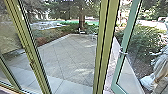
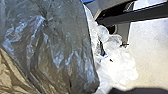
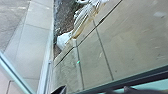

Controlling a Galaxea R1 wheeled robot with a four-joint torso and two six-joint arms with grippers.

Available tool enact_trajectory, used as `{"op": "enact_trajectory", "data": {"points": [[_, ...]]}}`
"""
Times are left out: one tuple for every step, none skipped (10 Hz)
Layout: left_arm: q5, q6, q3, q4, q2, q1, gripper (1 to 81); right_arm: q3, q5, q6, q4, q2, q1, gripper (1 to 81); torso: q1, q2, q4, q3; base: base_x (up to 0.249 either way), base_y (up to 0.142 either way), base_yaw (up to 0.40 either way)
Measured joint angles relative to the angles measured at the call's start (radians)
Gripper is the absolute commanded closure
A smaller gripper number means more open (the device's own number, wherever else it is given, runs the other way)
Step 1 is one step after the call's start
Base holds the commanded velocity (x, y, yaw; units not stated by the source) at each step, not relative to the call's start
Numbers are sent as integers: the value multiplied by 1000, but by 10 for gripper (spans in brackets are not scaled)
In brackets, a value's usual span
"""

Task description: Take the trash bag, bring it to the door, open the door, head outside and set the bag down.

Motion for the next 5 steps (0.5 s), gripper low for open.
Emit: {"op": "enact_trajectory", "data": {"points": [[0, 0, 0, 0, 2, 0, 811, 37, -85, -19, 100, -1, 1, 10, 0, 0, 0, 0, 0, 0, 0], [0, 0, 0, 0, 2, 0, 811, 66, -136, -40, 201, -6, 0, 10, 0, 0, 0, 0, 0, 0, 0], [-1, 0, 0, 1, 2, 0, 811, 79, -143, -66, 280, -14, -5, 10, 0, 0, 0, 0, 0, 0, 0], [-1, 0, 0, 1, 2, 0, 811, 83, -148, -93, 349, -31, -31, 10, 0, 0, 0, 0, 0, 0, 0], [-4, 0, 0, 2, 2, 0, 811, 82, -160, -120, 400, -48, -85, 10, 0, 0, 0, 0, 0, 0, 0]]}}
